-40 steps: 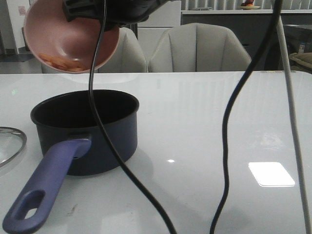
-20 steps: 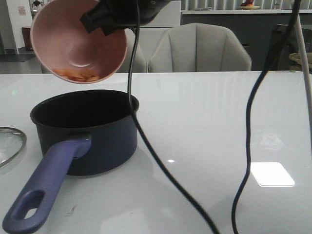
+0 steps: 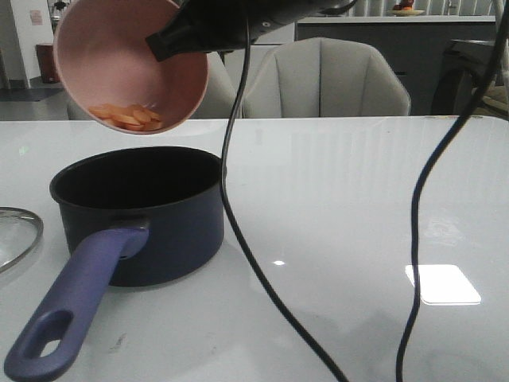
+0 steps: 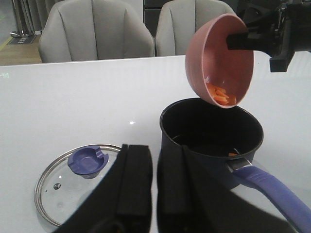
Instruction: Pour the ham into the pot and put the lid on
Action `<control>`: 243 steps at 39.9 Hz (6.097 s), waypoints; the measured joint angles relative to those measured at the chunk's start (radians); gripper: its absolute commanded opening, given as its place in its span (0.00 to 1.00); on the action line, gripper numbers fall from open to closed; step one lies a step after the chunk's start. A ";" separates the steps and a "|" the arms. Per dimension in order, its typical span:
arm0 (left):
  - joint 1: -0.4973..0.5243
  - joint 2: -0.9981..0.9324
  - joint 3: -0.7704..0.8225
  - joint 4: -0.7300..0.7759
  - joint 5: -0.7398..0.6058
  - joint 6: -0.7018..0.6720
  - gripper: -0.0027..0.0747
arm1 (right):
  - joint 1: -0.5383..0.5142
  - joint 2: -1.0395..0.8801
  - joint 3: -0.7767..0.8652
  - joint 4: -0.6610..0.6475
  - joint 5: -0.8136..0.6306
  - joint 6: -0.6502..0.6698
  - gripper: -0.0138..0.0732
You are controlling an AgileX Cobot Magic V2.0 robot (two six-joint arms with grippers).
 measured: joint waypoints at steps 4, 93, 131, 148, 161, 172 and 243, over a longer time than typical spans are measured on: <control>0.000 0.000 0.000 0.000 0.000 0.000 0.22 | -0.011 0.000 0.011 0.005 -0.050 -0.002 0.32; 0.000 -0.001 0.000 0.000 0.000 0.000 0.22 | 0.054 0.048 0.216 0.390 -0.735 -0.770 0.32; 0.000 -0.002 0.000 0.000 0.002 0.000 0.22 | -0.464 -0.430 0.379 0.045 0.594 0.472 0.32; 0.000 -0.002 0.000 0.000 0.002 0.000 0.22 | -0.392 -0.401 0.443 0.451 0.757 0.179 0.32; 0.000 -0.002 0.000 0.000 0.002 0.000 0.22 | -0.376 -0.298 0.443 0.559 0.826 0.069 0.37; 0.000 -0.002 0.000 0.000 0.002 0.000 0.22 | -0.381 -0.211 0.380 0.559 0.864 0.033 0.61; 0.000 -0.002 0.000 0.000 0.000 0.000 0.22 | -0.157 -1.447 0.952 0.561 0.431 -0.194 0.33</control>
